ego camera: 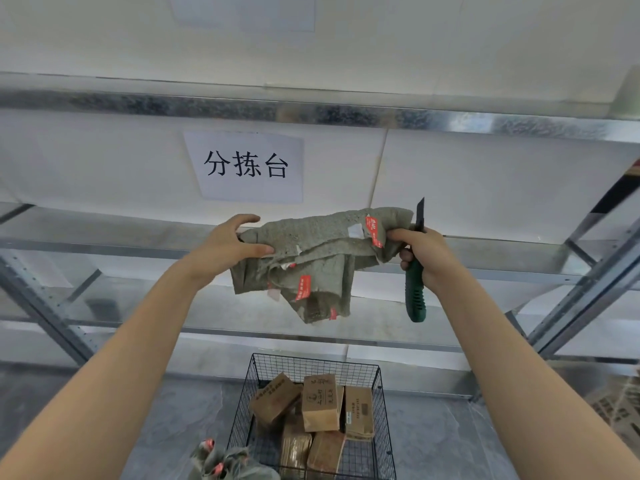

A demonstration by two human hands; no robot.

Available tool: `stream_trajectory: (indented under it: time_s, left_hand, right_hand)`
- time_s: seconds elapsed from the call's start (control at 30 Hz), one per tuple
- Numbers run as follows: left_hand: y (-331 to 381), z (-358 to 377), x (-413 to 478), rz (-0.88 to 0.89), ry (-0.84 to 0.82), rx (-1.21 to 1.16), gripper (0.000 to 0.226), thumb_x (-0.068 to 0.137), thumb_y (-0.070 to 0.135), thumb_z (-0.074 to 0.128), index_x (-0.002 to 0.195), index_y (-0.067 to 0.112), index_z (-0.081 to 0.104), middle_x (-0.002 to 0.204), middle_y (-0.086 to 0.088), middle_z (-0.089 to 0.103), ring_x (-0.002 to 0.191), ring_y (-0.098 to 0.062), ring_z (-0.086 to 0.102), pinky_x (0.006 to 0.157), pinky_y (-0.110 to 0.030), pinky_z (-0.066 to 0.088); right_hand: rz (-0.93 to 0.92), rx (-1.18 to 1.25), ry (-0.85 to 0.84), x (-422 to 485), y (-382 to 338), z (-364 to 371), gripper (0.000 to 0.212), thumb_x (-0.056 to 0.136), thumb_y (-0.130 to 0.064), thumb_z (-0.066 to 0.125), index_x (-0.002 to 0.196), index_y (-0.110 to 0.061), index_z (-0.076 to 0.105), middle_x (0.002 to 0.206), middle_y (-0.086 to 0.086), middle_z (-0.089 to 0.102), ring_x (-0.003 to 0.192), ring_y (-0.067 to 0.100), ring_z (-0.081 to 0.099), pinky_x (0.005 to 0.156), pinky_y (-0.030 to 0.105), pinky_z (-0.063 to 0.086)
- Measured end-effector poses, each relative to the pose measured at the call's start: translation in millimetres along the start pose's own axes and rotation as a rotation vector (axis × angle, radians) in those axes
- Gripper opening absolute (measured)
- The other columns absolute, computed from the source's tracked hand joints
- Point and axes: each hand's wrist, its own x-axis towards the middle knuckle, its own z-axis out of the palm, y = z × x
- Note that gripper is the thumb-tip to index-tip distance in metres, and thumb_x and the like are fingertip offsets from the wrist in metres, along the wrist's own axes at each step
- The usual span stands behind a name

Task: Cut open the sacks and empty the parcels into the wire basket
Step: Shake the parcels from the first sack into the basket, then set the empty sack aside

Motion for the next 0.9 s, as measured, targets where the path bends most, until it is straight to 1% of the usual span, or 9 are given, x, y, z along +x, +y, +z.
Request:
stream_trajectory:
  time_s: [0.13,0.23,0.3,0.4,0.47,0.53,0.67,0.8,0.9]
  left_hand:
    - [-12,-4,-2,-0.050,0.055,-0.254,0.066,0.081,0.005,0.072,0.136,0.028,0.044,0.097,-0.010,0.064,0.081,-0.020,0.065,0.062,-0.026,0.053]
    - [-17,-9,-7,-0.095,0.076,-0.418,0.062,0.083,0.000,0.067,0.134,0.028,0.044,0.095,-0.010,0.066,0.074,-0.020,0.068,0.067,-0.035,0.059]
    - [-22,-13,-13,-0.139,0.095,-0.512,0.057,0.084,0.001,0.066,0.131,0.025,0.044,0.098,-0.010,0.067,0.070,-0.019,0.068,0.055,-0.034,0.059]
    - [-31,-19,-26,-0.181,0.084,-0.641,0.025,0.088,0.006,0.061,0.112,0.002,0.060,0.085,-0.009,0.071,0.061,-0.016,0.070,0.046,-0.026,0.054]
    - [-36,-24,-35,-0.229,0.081,-0.760,0.012,0.089,0.008,0.059,0.097,0.002,0.065,0.082,-0.010,0.074,0.064,-0.016,0.071,0.052,-0.026,0.058]
    - [-40,-31,-45,-0.282,0.102,-0.839,0.009,0.089,0.010,0.060,0.093,0.005,0.066,0.081,-0.008,0.075,0.064,-0.016,0.071,0.056,-0.026,0.059]
    - [-45,-45,-69,-0.291,0.177,-0.765,0.008,0.089,0.014,0.061,0.094,0.008,0.064,0.075,-0.005,0.074,0.059,-0.014,0.070,0.047,-0.024,0.055]
    - [-54,-55,-103,-0.215,0.251,-0.697,0.022,0.086,0.011,0.063,0.107,0.006,0.061,0.084,-0.009,0.075,0.066,-0.017,0.072,0.055,-0.027,0.059]
    - [-60,-52,-137,-0.212,0.375,-0.631,0.013,0.087,0.008,0.062,0.100,0.009,0.062,0.075,-0.007,0.074,0.057,-0.014,0.070,0.046,-0.024,0.055]
  right_hand:
    - [0.051,0.086,-0.015,5,5,10,0.014,0.083,-0.006,0.068,0.082,-0.011,0.055,0.059,0.000,0.047,0.040,0.007,0.036,0.040,0.020,0.035]
    - [0.068,0.151,-0.018,9,11,21,0.013,0.084,-0.006,0.067,0.080,-0.012,0.056,0.054,-0.001,0.048,0.037,0.007,0.035,0.038,0.019,0.034]
    - [0.073,0.209,-0.024,10,16,30,0.013,0.085,-0.005,0.065,0.078,-0.012,0.057,0.051,-0.002,0.048,0.035,0.006,0.035,0.037,0.018,0.033]
    - [0.072,0.272,-0.049,9,18,48,0.016,0.087,-0.005,0.064,0.076,-0.013,0.056,0.045,-0.005,0.047,0.034,0.006,0.035,0.037,0.018,0.034]
    - [0.074,0.305,-0.076,8,19,60,0.017,0.087,-0.005,0.063,0.074,-0.013,0.056,0.044,-0.005,0.046,0.034,0.006,0.036,0.037,0.018,0.034]
    - [0.081,0.321,-0.105,7,21,72,0.017,0.087,-0.005,0.063,0.074,-0.013,0.056,0.044,-0.005,0.047,0.034,0.006,0.036,0.037,0.018,0.034]
    - [0.101,0.316,-0.192,5,23,94,0.018,0.088,-0.005,0.061,0.073,-0.013,0.057,0.044,-0.005,0.046,0.033,0.006,0.036,0.036,0.017,0.033]
    - [0.136,0.283,-0.314,-2,30,110,0.017,0.088,-0.005,0.062,0.073,-0.012,0.057,0.046,-0.003,0.049,0.034,0.006,0.036,0.036,0.017,0.034]
    - [0.159,0.275,-0.410,-11,39,119,0.020,0.089,-0.005,0.061,0.070,-0.012,0.057,0.046,-0.004,0.049,0.034,0.005,0.035,0.036,0.017,0.033]
